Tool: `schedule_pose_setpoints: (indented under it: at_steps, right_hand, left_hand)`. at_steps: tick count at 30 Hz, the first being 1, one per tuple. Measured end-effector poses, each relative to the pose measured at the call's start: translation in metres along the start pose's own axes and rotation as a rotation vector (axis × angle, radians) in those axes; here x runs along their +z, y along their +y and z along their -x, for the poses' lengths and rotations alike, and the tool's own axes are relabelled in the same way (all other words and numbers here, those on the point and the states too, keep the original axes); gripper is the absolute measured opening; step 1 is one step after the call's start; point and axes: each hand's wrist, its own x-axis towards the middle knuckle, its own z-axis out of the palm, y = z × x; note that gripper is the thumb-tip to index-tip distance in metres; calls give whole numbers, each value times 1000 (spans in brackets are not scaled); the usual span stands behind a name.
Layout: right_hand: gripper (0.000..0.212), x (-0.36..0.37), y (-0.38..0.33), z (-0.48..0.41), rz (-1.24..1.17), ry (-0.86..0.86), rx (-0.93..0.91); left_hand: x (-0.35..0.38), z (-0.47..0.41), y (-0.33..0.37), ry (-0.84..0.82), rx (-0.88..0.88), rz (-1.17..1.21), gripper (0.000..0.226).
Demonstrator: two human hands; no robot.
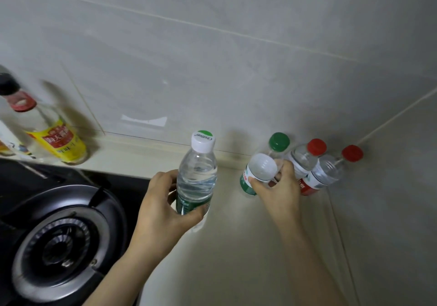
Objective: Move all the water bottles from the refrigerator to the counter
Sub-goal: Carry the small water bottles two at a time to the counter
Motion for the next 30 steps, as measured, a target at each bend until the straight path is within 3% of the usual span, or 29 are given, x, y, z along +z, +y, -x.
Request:
schedule_pose_setpoints:
  at_steps: [30]
  right_hand:
    - [68, 28, 22, -7, -122, 66, -8]
  left_hand:
    - [15, -15, -15, -1, -26, -35, 61]
